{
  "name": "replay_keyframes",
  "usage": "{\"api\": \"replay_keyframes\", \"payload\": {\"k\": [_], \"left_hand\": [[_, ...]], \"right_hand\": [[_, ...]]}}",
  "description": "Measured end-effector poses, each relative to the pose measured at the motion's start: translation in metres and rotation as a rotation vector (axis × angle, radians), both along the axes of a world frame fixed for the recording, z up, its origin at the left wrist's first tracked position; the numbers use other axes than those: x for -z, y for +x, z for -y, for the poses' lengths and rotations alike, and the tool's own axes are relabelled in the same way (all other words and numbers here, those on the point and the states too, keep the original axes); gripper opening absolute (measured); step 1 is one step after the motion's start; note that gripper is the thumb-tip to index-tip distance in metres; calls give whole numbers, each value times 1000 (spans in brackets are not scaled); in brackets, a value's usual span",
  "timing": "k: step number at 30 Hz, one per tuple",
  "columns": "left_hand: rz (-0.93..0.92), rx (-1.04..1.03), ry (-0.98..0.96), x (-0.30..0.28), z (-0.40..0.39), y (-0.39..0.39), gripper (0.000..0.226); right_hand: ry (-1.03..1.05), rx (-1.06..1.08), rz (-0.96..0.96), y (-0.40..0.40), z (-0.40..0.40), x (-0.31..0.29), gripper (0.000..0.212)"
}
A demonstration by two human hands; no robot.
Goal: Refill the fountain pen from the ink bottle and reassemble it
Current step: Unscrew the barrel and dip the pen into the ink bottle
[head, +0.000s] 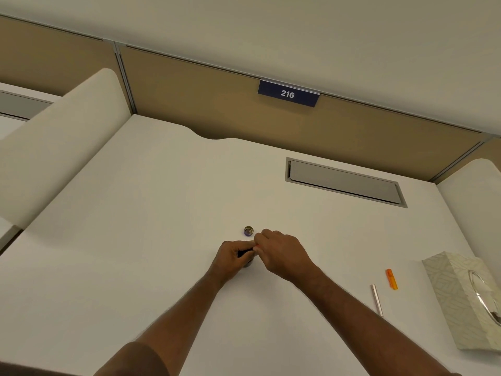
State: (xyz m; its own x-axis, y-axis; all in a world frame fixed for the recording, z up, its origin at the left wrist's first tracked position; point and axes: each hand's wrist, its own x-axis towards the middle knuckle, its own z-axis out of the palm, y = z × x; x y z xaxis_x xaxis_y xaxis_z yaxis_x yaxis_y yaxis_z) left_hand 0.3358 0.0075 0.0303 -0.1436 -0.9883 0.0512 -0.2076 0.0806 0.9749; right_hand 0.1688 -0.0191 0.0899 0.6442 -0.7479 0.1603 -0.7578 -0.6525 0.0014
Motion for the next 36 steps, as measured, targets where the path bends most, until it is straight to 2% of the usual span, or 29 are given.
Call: {"api": "replay_keyframes", "payload": {"k": [5,7,10,12,20,28,36], "left_hand": [[7,-4,11,-1,0,0,19],[12,-1,6,-3,0,0,25],[10,-12,-16,-6,-1,-1,44],[16,-20,-27,-6,0,-1,48],[0,4,-42,-3,0,0,30],[4,-4,-24,-1,1,0,31],[11,-11,-29,-2,0,0,32]], "right_hand": [[-25,-7,-26,1,2,3,21],[-15,8,-61,3,2,4,12],[28,51,-95,4,3,7,18],[82,77,-103,6,3,6,21],[93,47,-31,-2,3,-2,37],[105,25,-47,0,3,-2,22],[151,96,-91,5,1,1,26]]}}
